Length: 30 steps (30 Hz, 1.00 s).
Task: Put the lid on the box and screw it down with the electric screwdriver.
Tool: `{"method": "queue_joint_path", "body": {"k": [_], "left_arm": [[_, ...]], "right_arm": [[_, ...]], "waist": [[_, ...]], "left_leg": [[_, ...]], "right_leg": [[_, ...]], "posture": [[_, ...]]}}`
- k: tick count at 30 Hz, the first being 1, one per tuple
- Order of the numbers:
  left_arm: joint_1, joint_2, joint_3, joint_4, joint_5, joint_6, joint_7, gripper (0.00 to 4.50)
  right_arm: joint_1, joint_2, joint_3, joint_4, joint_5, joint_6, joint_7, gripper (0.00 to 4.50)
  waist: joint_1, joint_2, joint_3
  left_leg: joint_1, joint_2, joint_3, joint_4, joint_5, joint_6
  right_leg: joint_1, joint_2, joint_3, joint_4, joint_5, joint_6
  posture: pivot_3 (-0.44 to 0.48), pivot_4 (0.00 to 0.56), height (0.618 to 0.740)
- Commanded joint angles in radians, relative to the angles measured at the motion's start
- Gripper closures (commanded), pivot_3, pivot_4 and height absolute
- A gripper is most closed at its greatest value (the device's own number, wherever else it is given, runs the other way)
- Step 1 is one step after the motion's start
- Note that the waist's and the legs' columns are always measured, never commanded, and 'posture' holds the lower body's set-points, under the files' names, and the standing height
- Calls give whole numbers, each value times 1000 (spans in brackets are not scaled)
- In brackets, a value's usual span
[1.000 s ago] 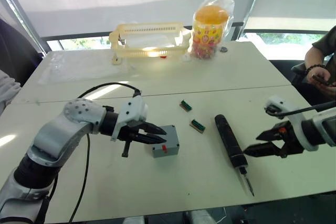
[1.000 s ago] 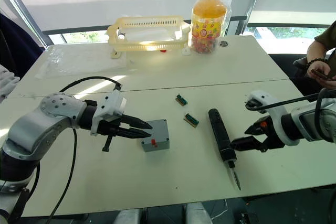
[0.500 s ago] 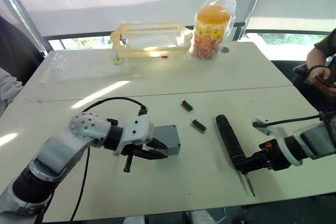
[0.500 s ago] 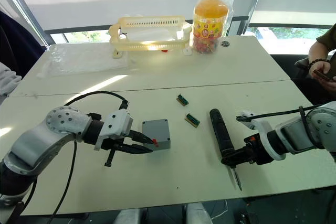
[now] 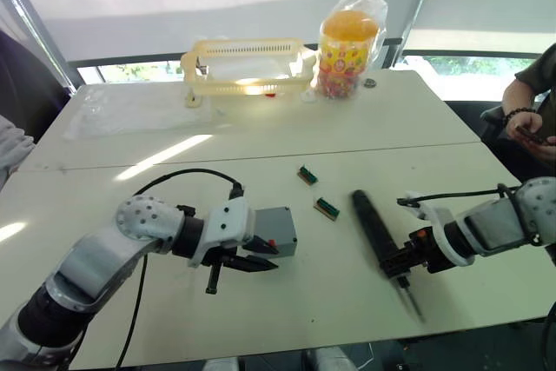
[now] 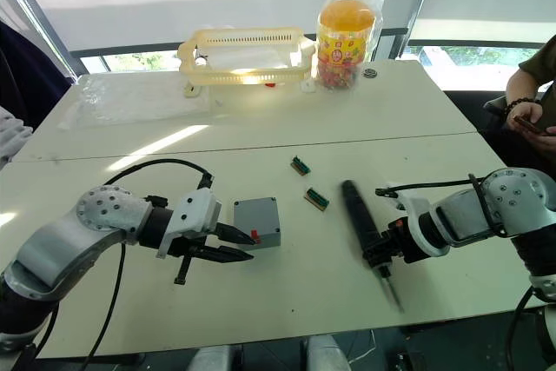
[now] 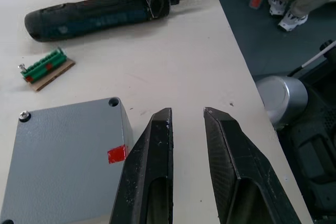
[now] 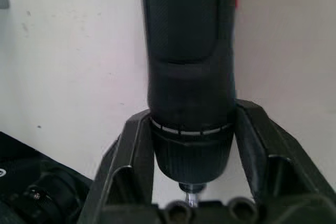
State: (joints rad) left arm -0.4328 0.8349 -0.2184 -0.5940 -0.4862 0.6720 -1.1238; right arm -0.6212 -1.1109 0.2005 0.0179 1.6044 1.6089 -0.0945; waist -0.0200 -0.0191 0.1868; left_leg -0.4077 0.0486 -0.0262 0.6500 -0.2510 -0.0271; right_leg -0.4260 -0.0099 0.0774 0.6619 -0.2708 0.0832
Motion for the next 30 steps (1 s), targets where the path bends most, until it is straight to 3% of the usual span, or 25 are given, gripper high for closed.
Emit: {"method": "queue_joint_path", "body": {"k": [1,6,9,13,15,17,21,25,30], "left_arm": [[-8,8,24,-19,-11,-5,7,3565],[-9,17,54,28,-20,-22,-4,3565],[-45,11,109,113,-61,-5,-14,3565],[-150,4,192,257,-166,61,-55,3565],[-200,-2,207,337,-190,75,-78,3565],[-238,-11,193,406,-175,60,-103,3565],[-264,-25,139,468,-119,26,-134,3565],[-253,-29,108,470,-79,14,-131,3565],[-172,-46,94,403,-32,10,-59,3565]], "right_arm": [[64,-34,-2,-27,75,-3,-92,2768],[117,-107,-52,-16,260,-176,-304,2768],[149,-121,-183,-17,361,-308,-382,2768],[157,-220,-446,14,368,-296,-284,2768],[180,-222,-532,-53,368,-318,-241,2768],[162,-157,-574,-175,350,-448,-288,2768],[116,96,-593,-454,-55,-765,-222,2768],[114,304,-442,-592,-460,-1011,-95,2768],[143,601,-221,-654,-705,-1224,82,2768]], "waist": [[1,0,0],[9,0,0],[7,0,1],[7,8,5],[6,8,5],[-5,7,5],[-29,10,5],[-24,10,5],[-24,9,5]], "left_leg": [[0,0,0,0,0,0],[-1,0,0,0,0,0],[-1,-1,1,1,0,0],[-2,-1,2,1,0,0],[-3,-1,2,0,0,0],[-1,0,2,-2,-1,2],[0,2,1,-3,-2,3],[-2,1,2,-3,-2,3],[-2,1,2,-3,-2,3]], "right_leg": [[0,0,0,0,0,0],[0,-1,0,-1,0,0],[0,-1,1,-1,-1,-1],[-1,-1,2,-1,0,1],[-2,0,1,-1,1,3],[-3,1,1,-1,0,3],[-3,3,2,-1,0,3],[-5,2,2,1,0,3],[-5,1,2,1,0,3]], "posture": [[0,150,740],[0,150,740],[0,150,740],[0,150,740],[0,150,740],[0,150,740],[0,150,740],[0,150,740],[0,150,740]]}}
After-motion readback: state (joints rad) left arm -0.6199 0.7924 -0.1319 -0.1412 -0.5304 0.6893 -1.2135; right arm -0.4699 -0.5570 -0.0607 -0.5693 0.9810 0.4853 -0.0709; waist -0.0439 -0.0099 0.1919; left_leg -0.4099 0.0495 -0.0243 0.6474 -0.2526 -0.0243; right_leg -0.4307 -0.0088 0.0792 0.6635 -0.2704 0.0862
